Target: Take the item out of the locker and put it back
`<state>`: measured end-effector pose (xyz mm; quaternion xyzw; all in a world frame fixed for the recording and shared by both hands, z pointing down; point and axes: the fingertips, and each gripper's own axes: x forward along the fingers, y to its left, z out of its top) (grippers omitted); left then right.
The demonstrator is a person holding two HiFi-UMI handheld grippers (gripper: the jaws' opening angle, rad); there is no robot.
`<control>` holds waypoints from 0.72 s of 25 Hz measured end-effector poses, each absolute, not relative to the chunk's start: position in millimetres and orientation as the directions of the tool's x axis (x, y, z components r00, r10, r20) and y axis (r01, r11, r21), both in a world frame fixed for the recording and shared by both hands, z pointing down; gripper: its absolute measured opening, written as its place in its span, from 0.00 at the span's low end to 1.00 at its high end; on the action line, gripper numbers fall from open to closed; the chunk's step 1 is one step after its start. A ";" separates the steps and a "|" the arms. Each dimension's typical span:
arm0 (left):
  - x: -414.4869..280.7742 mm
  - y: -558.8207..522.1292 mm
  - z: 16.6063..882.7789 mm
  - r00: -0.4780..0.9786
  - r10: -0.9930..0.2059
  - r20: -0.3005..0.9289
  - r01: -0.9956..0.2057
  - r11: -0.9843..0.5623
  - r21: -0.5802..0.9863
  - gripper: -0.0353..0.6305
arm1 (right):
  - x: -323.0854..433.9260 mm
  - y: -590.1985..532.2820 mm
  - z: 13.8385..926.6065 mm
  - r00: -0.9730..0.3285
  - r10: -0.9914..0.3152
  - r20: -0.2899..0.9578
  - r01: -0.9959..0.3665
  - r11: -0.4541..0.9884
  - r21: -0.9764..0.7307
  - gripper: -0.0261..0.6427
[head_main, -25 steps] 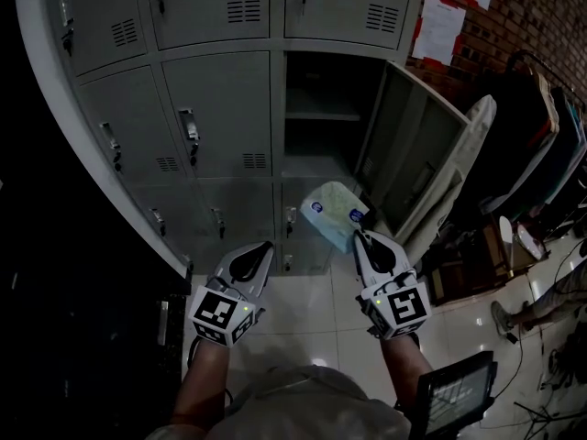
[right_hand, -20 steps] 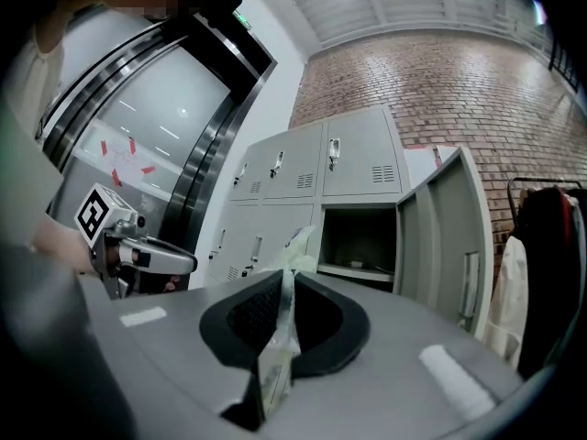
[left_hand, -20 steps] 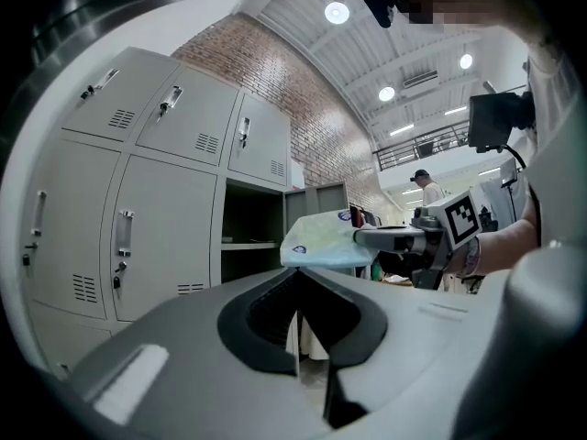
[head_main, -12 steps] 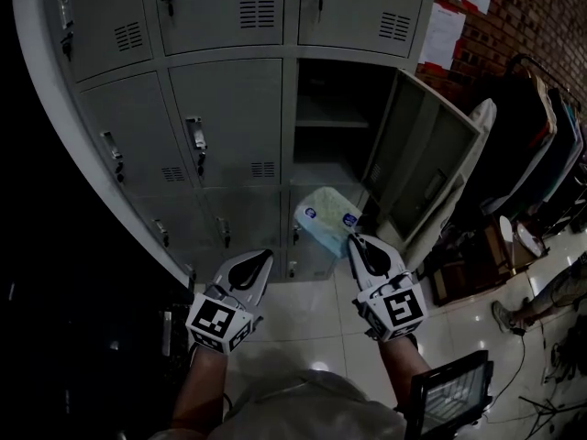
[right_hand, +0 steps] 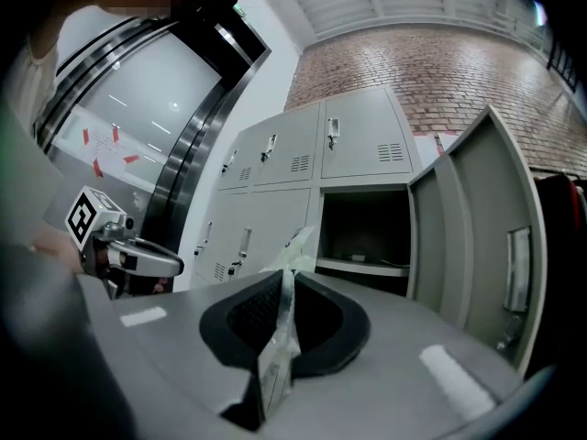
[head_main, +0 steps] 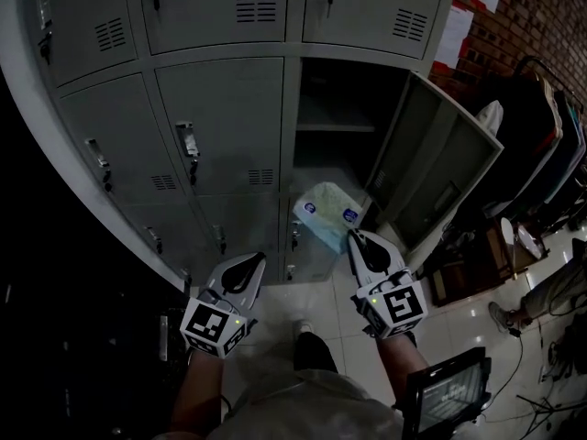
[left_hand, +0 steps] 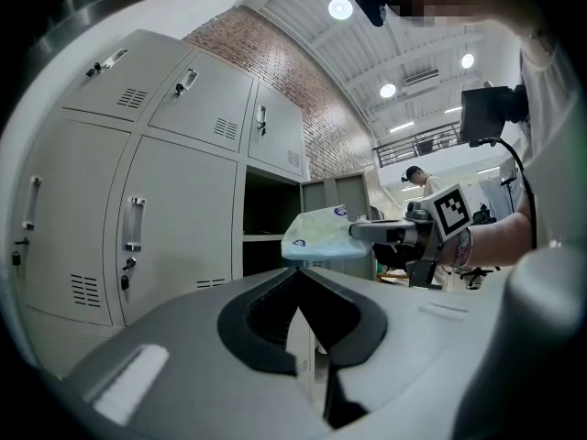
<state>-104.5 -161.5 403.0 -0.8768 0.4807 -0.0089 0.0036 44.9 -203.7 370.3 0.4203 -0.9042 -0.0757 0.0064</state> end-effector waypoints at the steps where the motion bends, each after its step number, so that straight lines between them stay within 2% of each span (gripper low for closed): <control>1: -101.6 -169.5 404.0 0.547 -0.837 0.017 -0.837 -0.547 -0.019 0.06 | 47.0 -213.7 369.8 -0.640 -0.766 -0.060 -0.766 0.628 0.142 0.04; 13: -82.5 -300.2 378.4 0.580 -0.814 -0.039 -0.813 -0.575 -0.090 0.06 | 59.4 -372.6 325.3 -0.594 -0.784 -0.179 -0.804 0.573 0.159 0.04; 18: -76.3 -335.6 380.4 0.607 -0.795 -0.024 -0.792 -0.601 -0.111 0.06 | 59.0 -426.3 306.2 -0.559 -0.804 -0.203 -0.829 0.535 0.164 0.04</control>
